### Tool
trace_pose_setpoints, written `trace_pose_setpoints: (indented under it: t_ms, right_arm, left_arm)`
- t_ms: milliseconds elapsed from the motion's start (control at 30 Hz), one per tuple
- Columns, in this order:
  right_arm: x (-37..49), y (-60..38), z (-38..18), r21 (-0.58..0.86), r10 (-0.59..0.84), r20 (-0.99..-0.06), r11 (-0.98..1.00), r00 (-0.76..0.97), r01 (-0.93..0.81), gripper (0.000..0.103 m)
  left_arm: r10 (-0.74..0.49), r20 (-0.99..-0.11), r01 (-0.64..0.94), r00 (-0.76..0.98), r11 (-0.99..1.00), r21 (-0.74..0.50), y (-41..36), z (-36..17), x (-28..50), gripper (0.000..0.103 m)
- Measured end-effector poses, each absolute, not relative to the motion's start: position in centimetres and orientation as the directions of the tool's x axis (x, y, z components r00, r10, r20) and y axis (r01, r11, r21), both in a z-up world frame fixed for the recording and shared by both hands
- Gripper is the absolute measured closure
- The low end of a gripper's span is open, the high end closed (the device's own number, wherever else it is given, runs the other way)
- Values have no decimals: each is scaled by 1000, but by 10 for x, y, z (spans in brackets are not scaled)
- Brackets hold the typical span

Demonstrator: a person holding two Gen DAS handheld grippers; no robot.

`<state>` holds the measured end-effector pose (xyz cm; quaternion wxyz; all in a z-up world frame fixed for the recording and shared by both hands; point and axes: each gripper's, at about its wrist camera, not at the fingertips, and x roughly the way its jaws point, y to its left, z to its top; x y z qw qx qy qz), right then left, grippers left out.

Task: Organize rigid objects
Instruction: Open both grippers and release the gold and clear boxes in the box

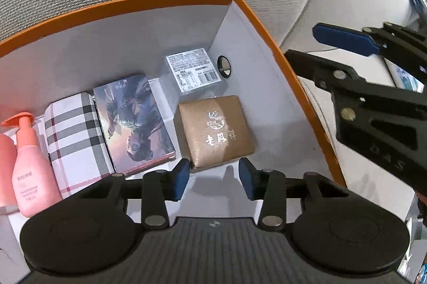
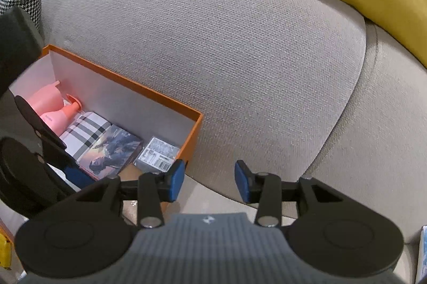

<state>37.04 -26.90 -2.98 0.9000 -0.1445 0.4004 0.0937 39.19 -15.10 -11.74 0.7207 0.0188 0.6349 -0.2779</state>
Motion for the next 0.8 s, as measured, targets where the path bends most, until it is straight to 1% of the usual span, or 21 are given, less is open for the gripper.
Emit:
trace_pose_setpoints:
  t_ms: [33, 100, 300, 467, 533, 633, 733, 800]
  right_arm:
    - [370, -269, -30, -189, 49, -748, 940, 662, -283, 58]
    - [370, -269, -32, -193, 46, -750, 939, 660, -284, 57]
    - [369, -269, -35, -189, 44, -756, 941, 653, -282, 57]
    - [368, -267, -36, -204, 36, -756, 936, 653, -287, 57]
    - [366, -266, -33, -211, 30, -754, 935, 657, -285, 57]
    - [359, -264, -25, -230, 17, -737, 933, 675, -275, 53]
    - [346, -261, -14, -236, 19, -709, 936, 705, -262, 49]
    - [331, -257, -5, -241, 12, -681, 941, 732, -240, 48]
  left_arm:
    - [-379, -924, 414, 41, 849, -330, -153, -118, 392, 62]
    - [-387, -921, 382, 51, 859, -340, -154, -113, 390, 66]
    - [-391, -917, 343, 77, 874, -343, -154, -115, 395, 67]
    - [-383, -920, 355, 80, 874, -333, -154, -111, 399, 67]
    - [-376, -921, 369, 103, 874, -316, -152, -101, 396, 67]
    - [-393, -908, 393, 145, 865, -311, -149, -78, 384, 67]
    - [-416, -875, 446, 246, 850, -279, -141, -49, 360, 67]
    - [-441, -840, 474, 316, 840, -262, -133, -30, 340, 67]
